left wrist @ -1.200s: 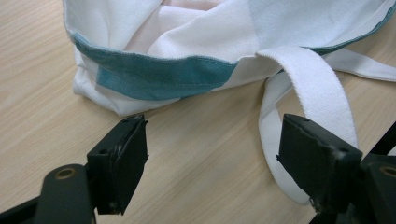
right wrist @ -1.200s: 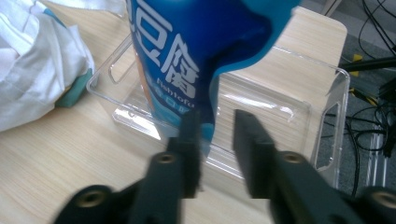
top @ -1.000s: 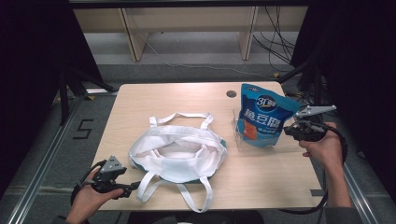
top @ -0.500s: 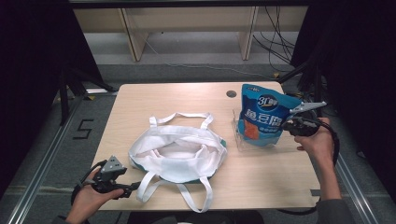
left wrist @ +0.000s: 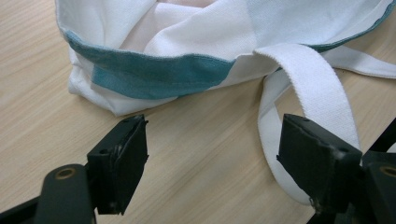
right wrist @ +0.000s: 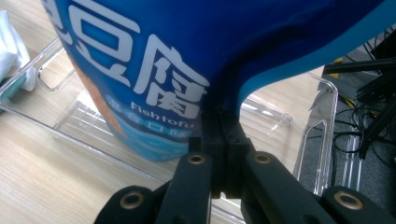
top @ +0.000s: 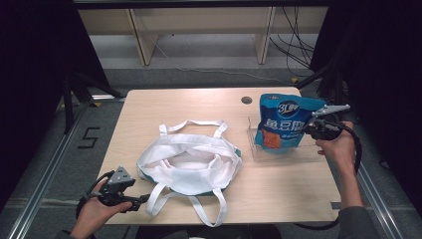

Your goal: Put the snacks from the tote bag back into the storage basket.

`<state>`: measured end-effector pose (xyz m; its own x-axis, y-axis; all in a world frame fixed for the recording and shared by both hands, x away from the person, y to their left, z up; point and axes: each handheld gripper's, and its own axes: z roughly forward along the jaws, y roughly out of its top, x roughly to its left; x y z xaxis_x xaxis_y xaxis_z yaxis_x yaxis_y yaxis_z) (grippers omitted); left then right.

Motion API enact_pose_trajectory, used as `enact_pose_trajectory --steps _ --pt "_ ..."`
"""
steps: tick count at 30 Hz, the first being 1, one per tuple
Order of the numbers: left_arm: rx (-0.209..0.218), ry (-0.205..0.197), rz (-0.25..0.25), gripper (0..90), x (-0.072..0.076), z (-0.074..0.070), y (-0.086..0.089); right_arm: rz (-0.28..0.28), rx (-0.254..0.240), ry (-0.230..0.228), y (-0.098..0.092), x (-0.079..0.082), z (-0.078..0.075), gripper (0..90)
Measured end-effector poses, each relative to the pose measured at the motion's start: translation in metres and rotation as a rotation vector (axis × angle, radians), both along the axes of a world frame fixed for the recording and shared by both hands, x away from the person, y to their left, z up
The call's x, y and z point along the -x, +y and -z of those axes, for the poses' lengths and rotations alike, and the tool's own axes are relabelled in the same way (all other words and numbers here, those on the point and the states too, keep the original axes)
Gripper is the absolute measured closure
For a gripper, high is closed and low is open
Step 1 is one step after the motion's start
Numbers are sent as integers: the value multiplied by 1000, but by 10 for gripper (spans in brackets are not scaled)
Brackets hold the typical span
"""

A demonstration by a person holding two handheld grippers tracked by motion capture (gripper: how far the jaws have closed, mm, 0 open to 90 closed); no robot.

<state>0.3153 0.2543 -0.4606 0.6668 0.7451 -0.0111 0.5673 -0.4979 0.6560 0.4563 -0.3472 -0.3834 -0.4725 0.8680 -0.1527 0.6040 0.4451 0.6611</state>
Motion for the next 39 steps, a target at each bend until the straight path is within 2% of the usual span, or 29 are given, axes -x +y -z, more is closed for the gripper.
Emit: enact_pose_trajectory --steps 4,5,7,8,9,11,12,14,19,21,22,24,25,28,29,31,32,33,34,35,36,37,38,39 --pt "2 -5 -4 231 0 0 0 22 -30 17 2 2 0 885" --pt "13 0 -7 231 1 0 0 8 -18 6 1 2 0 873" --pt "7 1 -15 231 0 0 0 18 -20 6 1 5 -2 845" --pt "14 7 -21 231 1 0 0 28 -31 20 2 8 -3 820" --pt "9 5 -19 230 1 0 0 26 -32 0 2 10 -3 797" --pt "15 6 -21 230 1 0 0 40 -45 0 3 14 -6 758" --pt "14 5 -20 231 1 0 0 52 -50 19 4 17 -8 727" --pt "10 4 -14 230 1 -1 1 27 -43 13 6 24 -10 666" --pt "1 -2 0 230 1 -2 2 39 -122 9 13 35 -17 559" --pt "5 -7 -10 230 1 -2 1 17 -136 19 16 39 -20 535" --pt "3 -6 -8 230 1 -2 2 9 -146 2 19 40 -19 523" --pt "2 -6 -8 230 1 -2 2 -21 -132 13 23 42 -20 509" --pt "1 -7 -8 230 1 -2 2 -6 -151 27 27 45 -21 504" --pt "4 -8 -9 230 1 -2 2 -40 -129 14 33 46 -19 493" --pt "1 -6 2 230 1 -3 3 -41 -131 25 35 47 -18 492" --pt "24 -2 -24 229 2 -2 1 -41 -139 34 40 48 -17 488" --pt "14 2 -11 230 2 -3 2 -57 -125 37 40 48 -17 485" --pt "16 1 -12 230 2 -3 2 -49 -145 42 43 50 -17 481" --pt "16 1 -11 230 2 -3 2 -67 -134 44 44 49 -16 478" --pt "15 0 -11 230 2 -3 2 -67 -144 30 46 50 -15 471" --pt "14 0 -11 230 2 -3 3 -62 -152 58 49 51 -17 462" --pt "14 0 -11 230 2 -3 3 -75 -144 49 49 50 -16 456" --pt "15 0 -12 230 2 -3 2 -58 -170 51 53 51 -16 449" --pt "15 -1 -11 230 2 -3 2 -84 -151 52 54 51 -15 444"
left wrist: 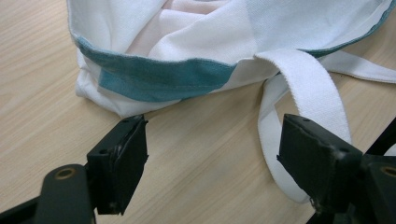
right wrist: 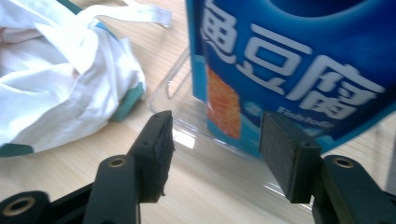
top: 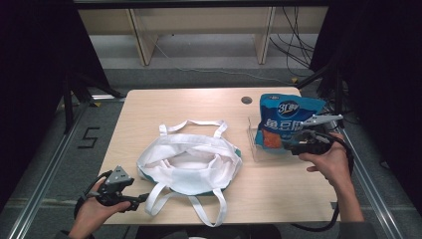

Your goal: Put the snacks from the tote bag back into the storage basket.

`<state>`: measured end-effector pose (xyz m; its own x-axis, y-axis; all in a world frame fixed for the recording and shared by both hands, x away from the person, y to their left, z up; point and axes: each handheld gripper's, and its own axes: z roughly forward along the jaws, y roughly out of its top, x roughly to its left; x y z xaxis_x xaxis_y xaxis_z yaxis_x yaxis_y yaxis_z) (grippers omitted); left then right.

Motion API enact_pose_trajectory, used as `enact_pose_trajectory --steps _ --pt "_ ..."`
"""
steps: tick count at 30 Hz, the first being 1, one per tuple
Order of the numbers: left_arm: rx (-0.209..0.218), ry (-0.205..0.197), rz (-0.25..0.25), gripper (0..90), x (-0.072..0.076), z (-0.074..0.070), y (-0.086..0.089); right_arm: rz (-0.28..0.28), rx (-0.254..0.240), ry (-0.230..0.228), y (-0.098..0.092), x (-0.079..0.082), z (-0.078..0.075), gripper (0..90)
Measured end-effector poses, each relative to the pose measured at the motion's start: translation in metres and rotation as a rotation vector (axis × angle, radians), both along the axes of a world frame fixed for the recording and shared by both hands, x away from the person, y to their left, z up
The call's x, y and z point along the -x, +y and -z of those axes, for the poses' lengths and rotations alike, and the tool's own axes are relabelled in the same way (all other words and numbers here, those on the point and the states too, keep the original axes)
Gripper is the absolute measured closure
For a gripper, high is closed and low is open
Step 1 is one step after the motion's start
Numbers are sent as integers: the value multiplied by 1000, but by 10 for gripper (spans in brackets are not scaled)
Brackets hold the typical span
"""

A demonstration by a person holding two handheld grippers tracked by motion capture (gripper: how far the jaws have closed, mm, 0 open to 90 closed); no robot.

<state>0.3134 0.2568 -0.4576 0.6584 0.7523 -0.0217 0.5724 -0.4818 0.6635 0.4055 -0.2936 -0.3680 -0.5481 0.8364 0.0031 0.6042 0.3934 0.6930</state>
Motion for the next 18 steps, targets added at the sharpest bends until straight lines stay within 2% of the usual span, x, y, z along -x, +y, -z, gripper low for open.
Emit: enact_pose_trajectory --steps 1,2,3,4,5,6,7,8,10,11,12,14,18 --pt "0 0 0 230 0 0 0 11 -23 -2 3 1 0 444" --pt "-1 0 0 230 0 0 0 -8 -14 -4 3 1 1 444" --pt "0 0 0 230 0 0 0 1 -33 7 7 3 1 441" --pt "0 0 0 230 0 0 0 -9 -32 1 8 3 2 438" --pt "0 0 0 230 0 0 0 6 -45 23 11 4 0 434" --pt "0 0 0 230 0 0 0 -18 -33 -11 12 4 3 425" --pt "-2 -1 -1 230 0 0 0 -4 -52 21 15 6 1 421" --pt "6 -6 -12 230 0 0 0 -28 -46 0 16 5 2 421" --pt "7 -6 -11 230 0 0 0 -36 -53 11 20 6 2 414" --pt "9 -7 -15 229 0 1 -1 -69 -39 -27 20 5 4 410" --pt "9 -7 -14 229 0 1 -1 -50 -47 -2 24 7 4 404" --pt "9 -7 -14 230 0 1 -1 -56 -57 13 28 9 5 397" --pt "7 -6 -13 230 0 1 -1 -89 -47 4 35 11 9 378"
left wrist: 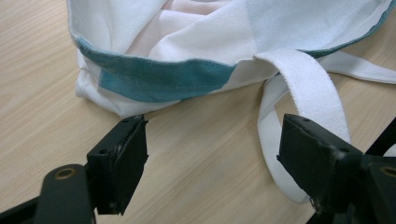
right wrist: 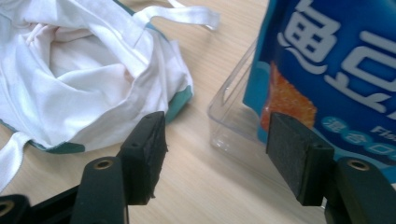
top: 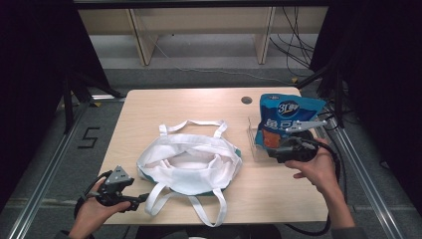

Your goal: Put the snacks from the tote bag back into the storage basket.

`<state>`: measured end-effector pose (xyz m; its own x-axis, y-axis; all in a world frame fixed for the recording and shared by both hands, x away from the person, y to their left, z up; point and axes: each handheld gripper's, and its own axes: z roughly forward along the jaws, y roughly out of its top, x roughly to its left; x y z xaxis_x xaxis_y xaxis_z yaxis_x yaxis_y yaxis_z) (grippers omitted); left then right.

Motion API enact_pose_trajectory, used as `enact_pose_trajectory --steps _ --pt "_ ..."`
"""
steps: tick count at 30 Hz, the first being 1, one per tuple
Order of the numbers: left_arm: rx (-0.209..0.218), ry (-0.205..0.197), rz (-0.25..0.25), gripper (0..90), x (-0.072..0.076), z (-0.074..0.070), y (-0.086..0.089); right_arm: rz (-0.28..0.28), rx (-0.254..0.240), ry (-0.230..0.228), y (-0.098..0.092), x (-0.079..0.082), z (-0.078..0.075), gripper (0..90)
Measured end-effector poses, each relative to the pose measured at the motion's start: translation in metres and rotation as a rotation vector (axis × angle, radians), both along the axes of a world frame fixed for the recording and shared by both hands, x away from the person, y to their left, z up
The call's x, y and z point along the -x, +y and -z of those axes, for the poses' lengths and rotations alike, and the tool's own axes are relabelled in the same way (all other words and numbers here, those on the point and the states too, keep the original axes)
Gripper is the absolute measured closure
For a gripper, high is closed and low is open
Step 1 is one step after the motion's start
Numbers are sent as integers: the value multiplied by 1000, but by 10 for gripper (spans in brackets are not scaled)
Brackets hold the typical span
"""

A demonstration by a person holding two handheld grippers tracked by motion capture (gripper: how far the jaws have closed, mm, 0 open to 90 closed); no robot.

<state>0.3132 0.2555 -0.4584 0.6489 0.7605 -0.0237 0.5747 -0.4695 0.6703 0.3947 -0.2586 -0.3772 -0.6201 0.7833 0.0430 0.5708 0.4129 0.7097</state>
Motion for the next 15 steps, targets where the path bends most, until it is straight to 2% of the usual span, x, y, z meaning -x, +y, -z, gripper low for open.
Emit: enact_pose_trajectory --steps 2,5,6,7,8,10,11,12,13,14,15 --pt "-22 1 28 229 -1 -1 1 -2 5 14 4 2 3 372" --pt "-21 0 26 229 0 -2 1 -16 11 10 10 4 8 369" --pt "-21 -1 27 229 0 -2 1 -8 -2 20 13 5 10 368" --pt "-22 -1 27 230 0 -2 1 -20 15 10 14 5 12 366" --pt "-21 -1 27 229 0 -2 1 -30 1 11 15 6 13 366" --pt "-22 -1 28 229 0 -2 1 -37 27 17 16 7 15 364" --pt "-22 -1 28 230 0 -2 1 -17 5 12 19 8 17 362" --pt "-23 -1 29 229 0 -2 1 -37 25 27 18 8 16 362" --pt "-20 -2 29 229 -1 -2 1 -45 18 -6 19 8 19 361" --pt "-22 0 29 229 -1 -2 1 -44 30 29 19 10 18 357" --pt "-21 0 29 229 0 -2 1 -35 9 9 21 10 20 349"
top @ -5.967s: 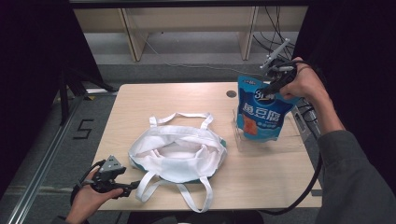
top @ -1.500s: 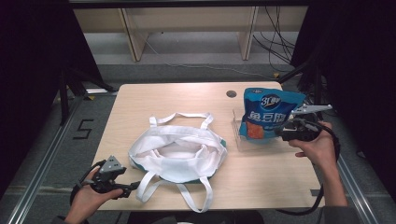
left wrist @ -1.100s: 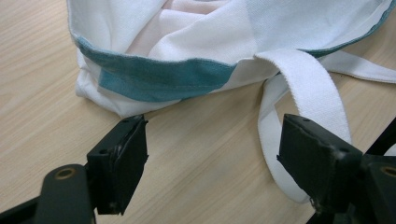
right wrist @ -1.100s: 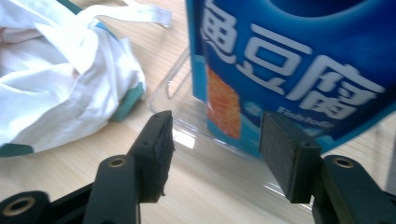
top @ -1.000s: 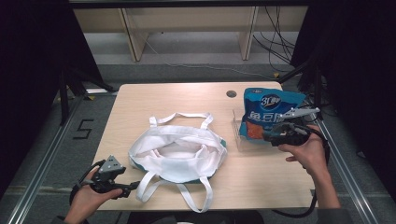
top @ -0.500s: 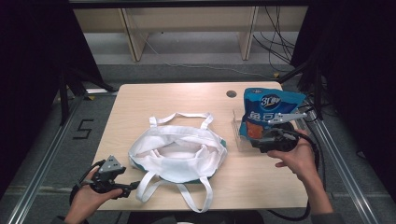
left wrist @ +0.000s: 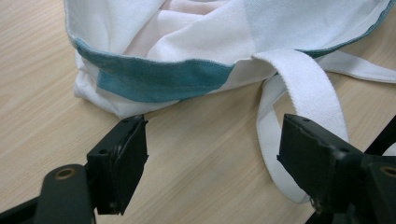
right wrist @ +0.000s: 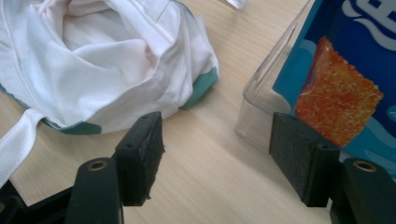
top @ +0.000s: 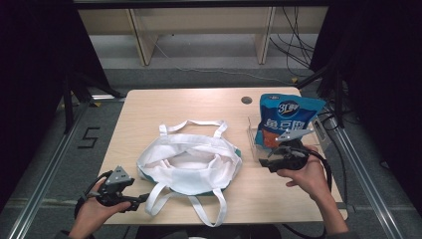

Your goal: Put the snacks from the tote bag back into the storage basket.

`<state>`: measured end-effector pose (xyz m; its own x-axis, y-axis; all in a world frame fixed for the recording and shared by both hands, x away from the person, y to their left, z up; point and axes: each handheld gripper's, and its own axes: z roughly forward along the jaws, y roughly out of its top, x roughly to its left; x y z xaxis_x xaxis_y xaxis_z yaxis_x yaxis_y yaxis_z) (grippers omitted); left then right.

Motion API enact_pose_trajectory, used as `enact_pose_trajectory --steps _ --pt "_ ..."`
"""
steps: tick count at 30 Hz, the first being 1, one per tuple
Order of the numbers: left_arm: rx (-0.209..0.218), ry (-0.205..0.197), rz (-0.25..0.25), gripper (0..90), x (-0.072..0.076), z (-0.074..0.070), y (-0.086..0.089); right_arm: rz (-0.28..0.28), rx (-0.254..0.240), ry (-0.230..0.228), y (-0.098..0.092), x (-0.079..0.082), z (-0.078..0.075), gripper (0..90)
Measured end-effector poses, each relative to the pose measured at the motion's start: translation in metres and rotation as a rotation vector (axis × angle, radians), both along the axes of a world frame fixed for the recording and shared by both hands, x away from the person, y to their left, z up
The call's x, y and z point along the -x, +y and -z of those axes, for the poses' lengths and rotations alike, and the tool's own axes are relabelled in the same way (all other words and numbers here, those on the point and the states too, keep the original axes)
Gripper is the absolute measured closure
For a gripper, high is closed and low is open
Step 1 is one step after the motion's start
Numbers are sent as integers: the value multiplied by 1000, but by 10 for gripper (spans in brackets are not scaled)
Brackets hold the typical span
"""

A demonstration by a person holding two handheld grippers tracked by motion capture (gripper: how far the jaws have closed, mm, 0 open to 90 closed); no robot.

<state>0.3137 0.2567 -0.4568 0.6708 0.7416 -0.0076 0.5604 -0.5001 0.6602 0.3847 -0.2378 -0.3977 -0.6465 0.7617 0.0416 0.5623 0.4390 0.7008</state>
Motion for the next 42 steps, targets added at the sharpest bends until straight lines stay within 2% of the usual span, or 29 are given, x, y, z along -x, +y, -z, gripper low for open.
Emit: enact_pose_trajectory --steps 4,5,6,7,8,11,14,15,16,19,22,23,24,25,26,27,28,29,30,31,33,34,35,36,37,38,39,41,42 --pt "-3 0 -1 229 0 0 0 1 -4 21 2 3 3 342" --pt "-2 0 0 229 0 0 0 -25 19 26 0 3 3 341" --pt "-2 0 -1 229 0 0 0 -15 12 12 2 3 6 339" --pt "-3 -1 0 229 0 0 0 -1 -2 30 4 5 6 337" --pt "-2 -1 0 229 0 0 0 -18 23 31 3 5 6 337" --pt "1 -3 -3 229 0 0 -1 -16 18 38 6 8 9 336" --pt "3 -4 -4 229 0 0 -1 -27 13 13 8 9 13 335" --pt "1 -4 -3 229 0 0 0 -41 26 33 8 10 12 335" --pt "2 -4 -4 229 0 0 0 -35 11 18 9 11 15 335" --pt "19 -2 -22 229 1 1 -2 -32 1 27 10 13 18 335" --pt "13 5 -8 229 1 0 0 -29 -21 32 10 15 22 335" --pt "13 5 -8 229 1 0 0 -8 -46 54 13 17 22 334" --pt "7 2 -7 229 1 -1 0 -30 -33 45 11 16 23 332" --pt "-1 -2 1 229 1 -1 0 -29 -55 33 13 17 26 332" --pt "-3 -4 4 229 0 -1 0 -15 -60 54 15 20 27 331" --pt "9 5 -9 229 1 0 -1 -46 -27 32 13 18 27 329" --pt "14 3 -14 229 1 0 -1 -39 -46 32 15 19 30 328" --pt "14 2 -16 229 1 0 -1 -39 -31 55 14 20 29 327" --pt "12 1 -18 229 1 0 -1 -48 -36 33 15 20 32 327" --pt "19 -1 -24 229 1 1 -2 -29 -41 69 16 23 31 325" --pt "15 1 -20 229 1 1 -2 -33 -51 59 17 25 35 322" --pt "19 0 -22 229 1 1 -2 -59 -25 62 15 24 34 321" --pt "7 7 -6 229 1 0 -1 -44 -33 39 16 25 38 320" --pt "10 6 -8 229 1 0 -1 -70 -13 60 14 26 37 320" --pt "12 5 -10 229 1 0 -1 -47 -37 62 16 28 38 319" --pt "15 4 -14 229 1 0 -1 -58 -23 40 16 28 40 319" --pt "22 -1 -24 229 1 1 -2 -59 -24 61 16 30 40 319" --pt "21 -1 -23 229 1 1 -2 -64 -8 53 15 31 43 318" --pt "22 -1 -23 229 1 1 -2 -61 -8 79 15 33 42 319"
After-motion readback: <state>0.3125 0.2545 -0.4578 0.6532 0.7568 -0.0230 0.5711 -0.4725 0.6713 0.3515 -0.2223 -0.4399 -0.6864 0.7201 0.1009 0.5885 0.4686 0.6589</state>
